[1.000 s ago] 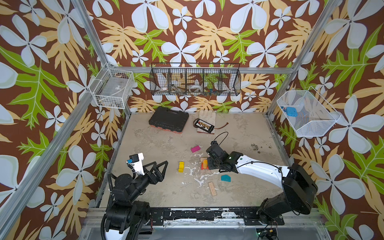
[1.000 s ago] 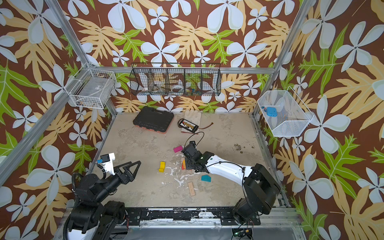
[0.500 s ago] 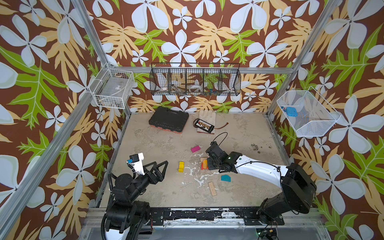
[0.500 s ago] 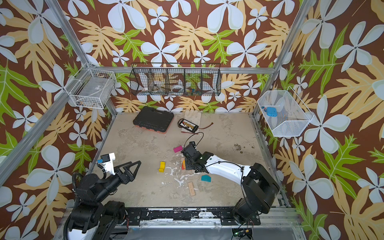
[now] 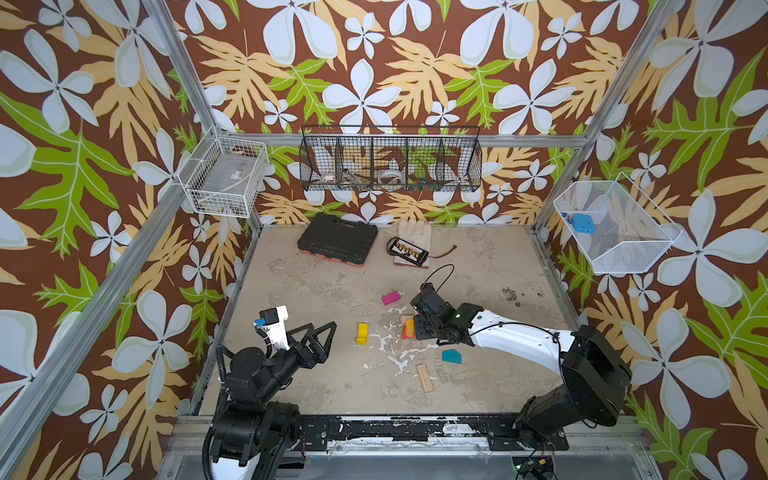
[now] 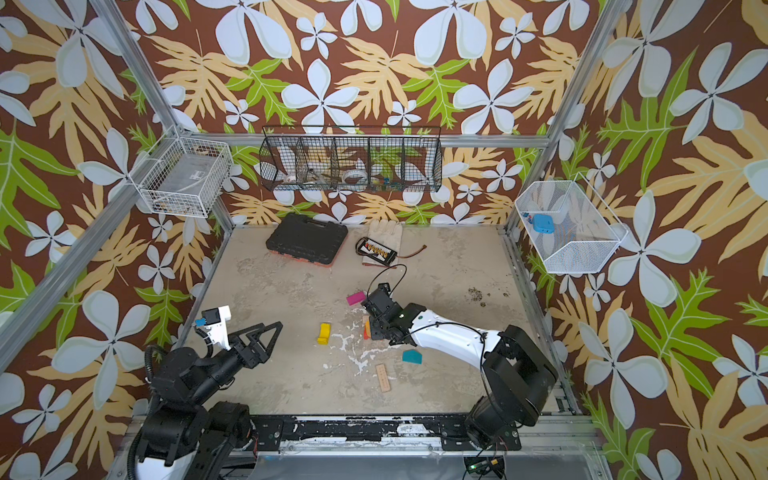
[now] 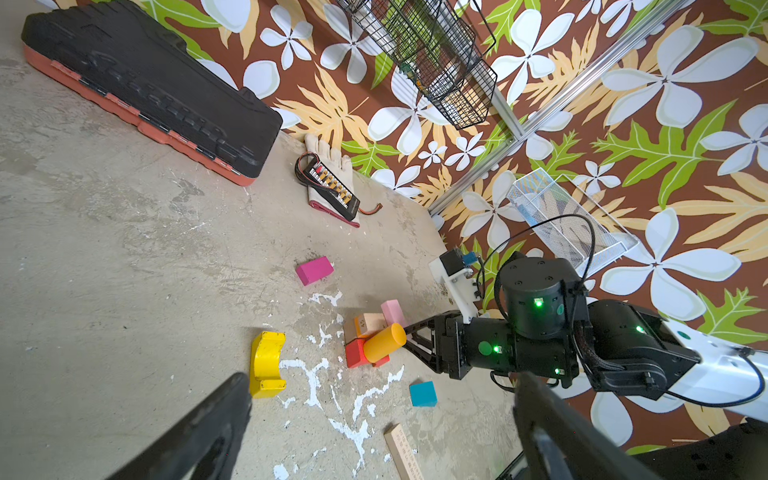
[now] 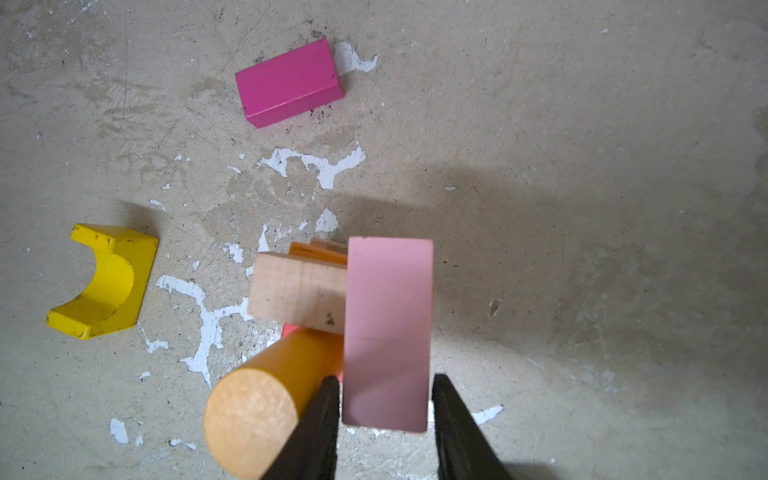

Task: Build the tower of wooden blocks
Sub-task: 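Lower the pink block onto the stack and open the right gripper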

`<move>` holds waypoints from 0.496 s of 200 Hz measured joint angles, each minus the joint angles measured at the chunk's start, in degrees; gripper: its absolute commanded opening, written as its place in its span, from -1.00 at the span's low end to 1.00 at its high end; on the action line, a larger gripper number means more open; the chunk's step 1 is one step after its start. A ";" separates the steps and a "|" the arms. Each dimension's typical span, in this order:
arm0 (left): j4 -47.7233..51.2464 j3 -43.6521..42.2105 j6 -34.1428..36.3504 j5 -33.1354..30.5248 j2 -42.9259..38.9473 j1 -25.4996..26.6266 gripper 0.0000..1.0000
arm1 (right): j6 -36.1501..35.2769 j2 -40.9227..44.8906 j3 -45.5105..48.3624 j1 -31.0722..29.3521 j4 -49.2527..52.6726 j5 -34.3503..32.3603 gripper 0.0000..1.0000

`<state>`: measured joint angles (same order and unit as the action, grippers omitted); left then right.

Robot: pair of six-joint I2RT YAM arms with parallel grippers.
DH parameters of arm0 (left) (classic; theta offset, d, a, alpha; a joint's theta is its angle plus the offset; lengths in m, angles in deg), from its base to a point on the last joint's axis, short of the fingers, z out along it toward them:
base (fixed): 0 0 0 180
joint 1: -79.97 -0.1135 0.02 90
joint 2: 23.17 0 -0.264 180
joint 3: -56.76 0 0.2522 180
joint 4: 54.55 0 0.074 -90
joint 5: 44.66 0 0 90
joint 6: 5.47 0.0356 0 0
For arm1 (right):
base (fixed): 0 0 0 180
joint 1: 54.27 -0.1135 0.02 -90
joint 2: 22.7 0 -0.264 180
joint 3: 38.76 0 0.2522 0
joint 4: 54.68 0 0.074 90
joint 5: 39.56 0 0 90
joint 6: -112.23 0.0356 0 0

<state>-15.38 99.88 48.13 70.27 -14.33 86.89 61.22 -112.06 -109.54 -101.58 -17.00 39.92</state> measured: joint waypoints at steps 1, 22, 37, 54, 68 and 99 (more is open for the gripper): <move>0.00 -0.02 0.00 0.00 0.00 0.00 1.00 | 0.00 0.00 0.00 0.00 0.00 0.02 -0.25; 0.00 -0.13 -0.02 0.00 0.00 0.00 1.00 | 0.00 0.00 -0.07 0.00 -0.02 0.02 -0.28; -0.02 -0.13 -0.02 0.00 0.00 0.00 1.00 | 0.00 0.00 -0.09 0.00 -0.07 0.02 -0.29; -0.02 -0.13 -0.13 0.00 0.00 0.00 1.00 | 0.02 0.02 -0.09 0.02 -0.13 0.15 -0.31; -0.02 -0.13 -0.24 0.00 0.00 0.00 1.00 | 0.04 0.31 0.04 0.02 -0.26 0.17 -0.32; -0.02 -0.13 -0.81 0.00 0.00 0.00 1.00 | 0.39 0.92 0.37 0.00 -0.39 0.48 -0.35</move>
<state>-15.40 99.75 47.32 70.27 -14.33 86.89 61.61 -111.15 -109.17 -101.58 -17.39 40.40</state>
